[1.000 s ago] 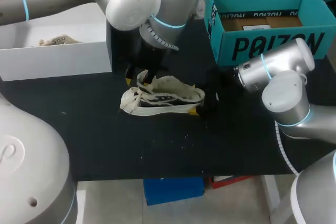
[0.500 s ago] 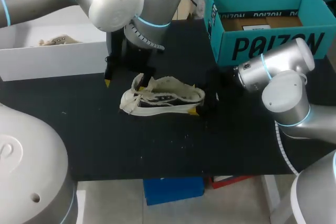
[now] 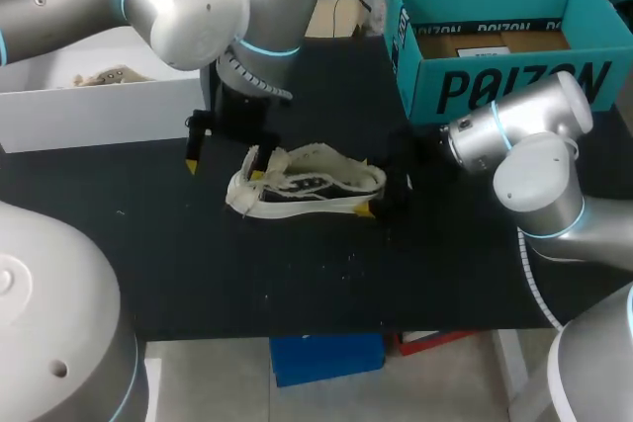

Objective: Take the shoe out of the shoebox, open the shoe tongue, remove and reinsert the insole, then place the shoe into the shoebox

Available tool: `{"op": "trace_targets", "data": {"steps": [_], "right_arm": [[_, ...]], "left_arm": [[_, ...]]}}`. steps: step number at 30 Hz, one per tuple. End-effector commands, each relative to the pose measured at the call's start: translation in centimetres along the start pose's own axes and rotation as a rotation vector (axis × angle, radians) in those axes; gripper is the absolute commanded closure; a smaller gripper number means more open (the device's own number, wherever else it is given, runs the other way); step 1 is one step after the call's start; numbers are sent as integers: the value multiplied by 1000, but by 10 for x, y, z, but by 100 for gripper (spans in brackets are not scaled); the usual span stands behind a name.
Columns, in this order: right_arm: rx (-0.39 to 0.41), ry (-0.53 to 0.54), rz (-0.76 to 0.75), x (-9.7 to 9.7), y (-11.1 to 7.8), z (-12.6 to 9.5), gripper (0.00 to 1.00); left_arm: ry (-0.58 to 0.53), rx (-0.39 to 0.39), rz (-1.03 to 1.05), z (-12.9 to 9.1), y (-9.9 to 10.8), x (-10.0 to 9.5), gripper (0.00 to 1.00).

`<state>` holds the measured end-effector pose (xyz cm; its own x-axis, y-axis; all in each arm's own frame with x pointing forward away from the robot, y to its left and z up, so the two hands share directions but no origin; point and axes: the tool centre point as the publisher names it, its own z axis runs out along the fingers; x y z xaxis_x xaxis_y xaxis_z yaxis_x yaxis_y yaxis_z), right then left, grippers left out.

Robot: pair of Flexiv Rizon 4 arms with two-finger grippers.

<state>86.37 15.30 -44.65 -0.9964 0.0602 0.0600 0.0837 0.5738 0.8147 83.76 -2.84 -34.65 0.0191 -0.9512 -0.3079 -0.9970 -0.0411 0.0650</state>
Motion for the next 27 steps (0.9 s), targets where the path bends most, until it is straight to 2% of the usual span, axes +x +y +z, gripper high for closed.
{"op": "trace_targets", "data": {"steps": [1,2,4,6,7,10,12,13,15,17,27], "right_arm": [[1,0,1,-1,-2,1,100],[1,0,1,-1,-2,1,100],[1,0,1,-1,-2,1,100],[1,0,1,-1,-2,1,100],[1,0,1,-1,-2,1,100],[1,0,1,-1,-2,1,100],[1,0,1,-1,-2,1,100],[1,0,1,-1,-2,1,100],[1,0,1,-1,-2,1,100],[1,0,1,-1,-2,1,100],[1,0,1,-1,-2,1,100]], "left_arm": [[81,69,91,-21,1,-10,0],[124,95,133,-29,1,-11,9],[205,168,277,-45,0,-12,51],[337,232,476,-62,0,-11,76],[359,262,549,-69,0,-11,100],[490,275,879,-90,-2,-5,100],[638,222,1166,-99,-1,1,100],[673,200,1257,-103,2,5,100],[715,184,1313,-112,7,9,100],[770,165,1360,-119,-4,20,100],[906,164,1602,-119,-4,20,100]]}}
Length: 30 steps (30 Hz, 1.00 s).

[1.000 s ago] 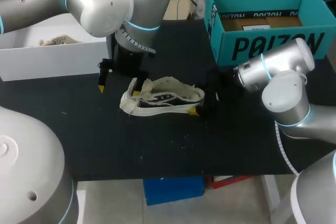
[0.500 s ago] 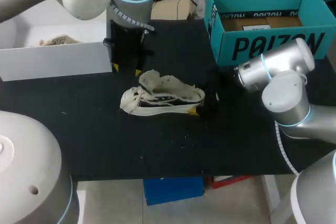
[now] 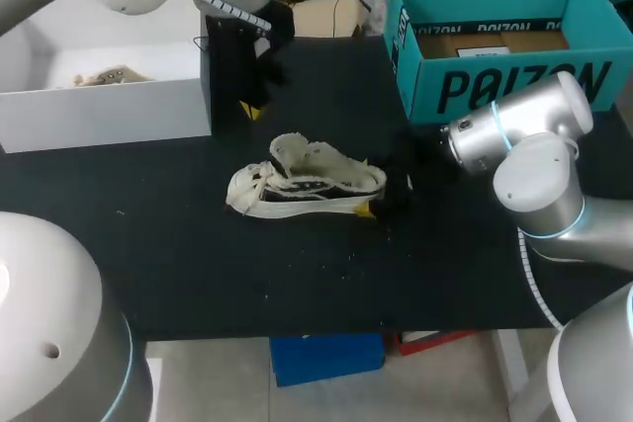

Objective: Take the shoe out of the shoebox, open the shoe tongue, remove and reinsert the insole, then place the shoe into the shoebox

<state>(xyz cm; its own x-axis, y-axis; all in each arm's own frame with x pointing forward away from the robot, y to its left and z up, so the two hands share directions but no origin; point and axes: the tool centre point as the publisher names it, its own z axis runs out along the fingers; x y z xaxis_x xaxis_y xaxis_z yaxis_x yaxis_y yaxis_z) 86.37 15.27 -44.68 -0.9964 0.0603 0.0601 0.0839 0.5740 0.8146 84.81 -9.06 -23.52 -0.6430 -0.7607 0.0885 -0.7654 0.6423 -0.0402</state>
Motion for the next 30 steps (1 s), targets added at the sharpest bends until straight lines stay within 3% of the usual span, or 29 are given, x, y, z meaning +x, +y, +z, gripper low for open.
{"op": "trace_targets", "data": {"steps": [1,9,10,12,20,30], "right_arm": [[1,0,1,-1,-2,1,100],[1,0,1,-1,-2,1,100],[1,0,1,-1,-2,1,100],[1,0,1,-1,-2,1,100],[1,0,1,-1,-2,1,100],[1,0,1,-1,-2,1,100]], "left_arm": [[595,49,829,4,2,-7,100],[595,49,829,4,2,-7,100],[630,81,875,3,-2,-5,100],[563,24,950,4,-9,-2,100],[488,-28,1138,7,-32,19,100],[422,-144,1234,30,-47,37,100]]}}
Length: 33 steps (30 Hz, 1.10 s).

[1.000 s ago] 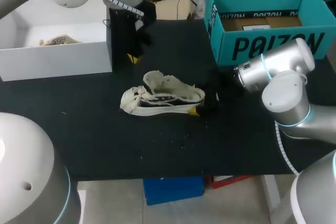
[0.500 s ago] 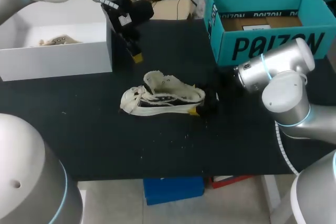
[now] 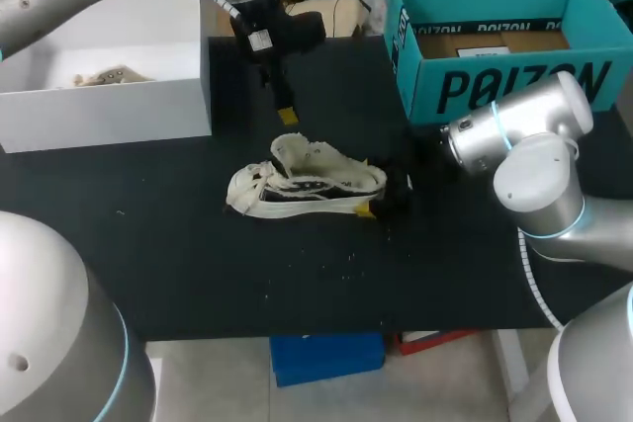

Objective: Take the shoe out of the shoebox, open the shoe tongue, remove and reinsert the insole, then place the shoe into the shoebox

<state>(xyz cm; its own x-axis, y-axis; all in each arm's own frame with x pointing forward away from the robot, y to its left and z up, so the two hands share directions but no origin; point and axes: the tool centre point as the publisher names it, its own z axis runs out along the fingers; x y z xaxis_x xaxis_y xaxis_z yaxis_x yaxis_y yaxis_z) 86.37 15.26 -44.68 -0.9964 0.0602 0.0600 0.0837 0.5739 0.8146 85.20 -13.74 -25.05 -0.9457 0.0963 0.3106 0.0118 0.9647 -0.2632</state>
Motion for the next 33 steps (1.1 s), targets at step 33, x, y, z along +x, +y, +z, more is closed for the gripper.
{"op": "trace_targets", "data": {"steps": [33], "right_arm": [[1,0,1,-1,-2,1,100]], "left_arm": [[-38,-123,171,89,-13,-37,100]]}}
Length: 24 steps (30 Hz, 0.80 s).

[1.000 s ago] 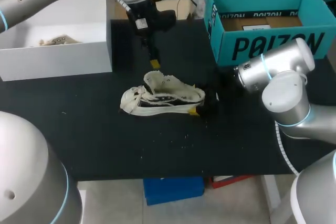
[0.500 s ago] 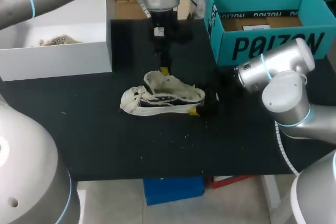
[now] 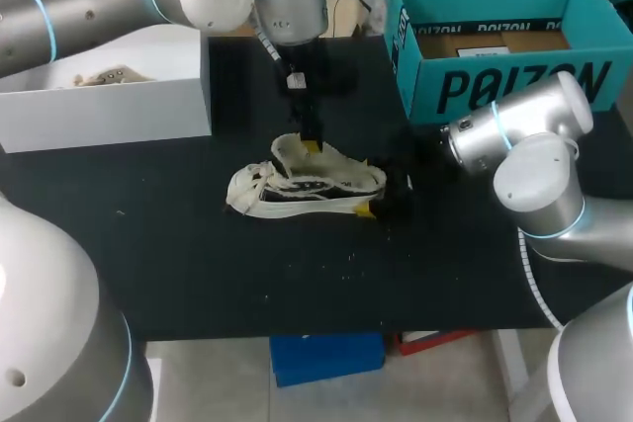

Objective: Take the shoe out of the shoebox, open the shoe tongue, remove and reinsert the insole, then place the shoe into the shoebox

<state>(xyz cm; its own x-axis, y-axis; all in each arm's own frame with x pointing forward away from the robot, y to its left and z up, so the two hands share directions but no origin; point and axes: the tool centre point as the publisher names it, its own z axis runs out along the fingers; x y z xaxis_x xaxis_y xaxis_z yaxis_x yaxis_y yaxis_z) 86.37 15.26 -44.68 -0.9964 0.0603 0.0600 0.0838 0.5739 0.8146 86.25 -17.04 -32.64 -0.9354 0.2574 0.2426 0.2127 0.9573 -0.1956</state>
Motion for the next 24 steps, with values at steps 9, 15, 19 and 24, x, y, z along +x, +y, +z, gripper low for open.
{"op": "trace_targets", "data": {"steps": [9,15,19,24], "right_arm": [[1,0,1,-1,-1,1,100],[1,0,1,-1,-1,1,100],[1,0,1,-1,-1,1,100],[1,0,1,-1,-1,1,100]], "left_arm": [[5,28,-44,48,-1,-4,100],[28,33,-41,62,-6,-4,100],[41,33,-45,67,-7,-3,100],[50,37,-57,75,-5,2,100]]}}
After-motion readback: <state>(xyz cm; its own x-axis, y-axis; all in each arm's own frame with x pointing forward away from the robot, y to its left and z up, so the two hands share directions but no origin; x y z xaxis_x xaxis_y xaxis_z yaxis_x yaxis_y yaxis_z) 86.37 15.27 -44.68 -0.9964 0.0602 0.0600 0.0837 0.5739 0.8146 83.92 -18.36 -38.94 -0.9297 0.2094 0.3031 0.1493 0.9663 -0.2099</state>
